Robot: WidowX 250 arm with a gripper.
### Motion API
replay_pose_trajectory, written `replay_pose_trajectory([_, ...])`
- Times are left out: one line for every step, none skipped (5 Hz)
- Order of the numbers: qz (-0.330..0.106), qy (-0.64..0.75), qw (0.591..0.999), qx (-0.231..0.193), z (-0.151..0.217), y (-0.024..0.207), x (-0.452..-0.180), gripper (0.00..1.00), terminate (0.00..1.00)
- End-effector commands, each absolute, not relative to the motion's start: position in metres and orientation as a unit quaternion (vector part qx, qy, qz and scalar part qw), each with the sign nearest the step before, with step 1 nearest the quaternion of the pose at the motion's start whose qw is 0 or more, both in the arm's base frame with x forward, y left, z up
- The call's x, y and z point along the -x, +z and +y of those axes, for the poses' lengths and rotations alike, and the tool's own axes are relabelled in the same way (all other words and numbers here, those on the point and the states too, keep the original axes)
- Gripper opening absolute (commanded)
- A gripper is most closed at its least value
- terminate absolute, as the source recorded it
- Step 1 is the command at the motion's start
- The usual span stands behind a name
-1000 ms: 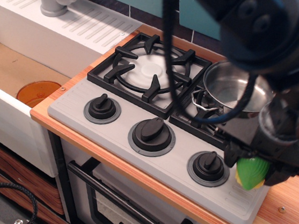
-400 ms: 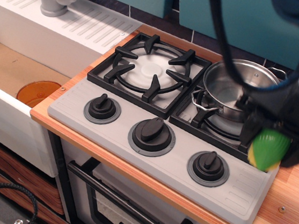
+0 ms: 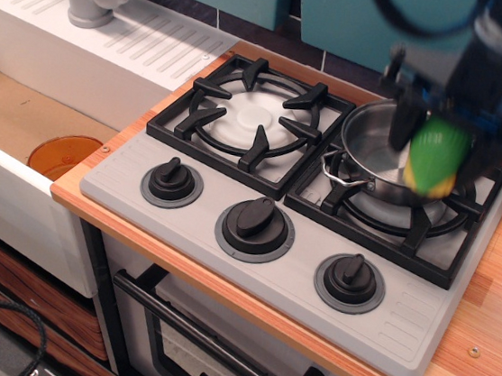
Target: Put corncob in pot or pan an put pot or pan on stove
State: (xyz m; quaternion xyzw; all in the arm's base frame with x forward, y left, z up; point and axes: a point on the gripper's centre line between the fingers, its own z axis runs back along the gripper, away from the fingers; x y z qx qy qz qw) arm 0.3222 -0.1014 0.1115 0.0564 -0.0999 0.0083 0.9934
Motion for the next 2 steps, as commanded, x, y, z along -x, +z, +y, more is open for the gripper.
replay_pose_trajectory([-0.121,0.000,0.992,-0.045,-0.083,0.118,-0.352,0.00,0.00])
replay_pose_trajectory([-0.133,-0.002,0.991,-0.031,-0.084,0.104,-0.356,0.00,0.00])
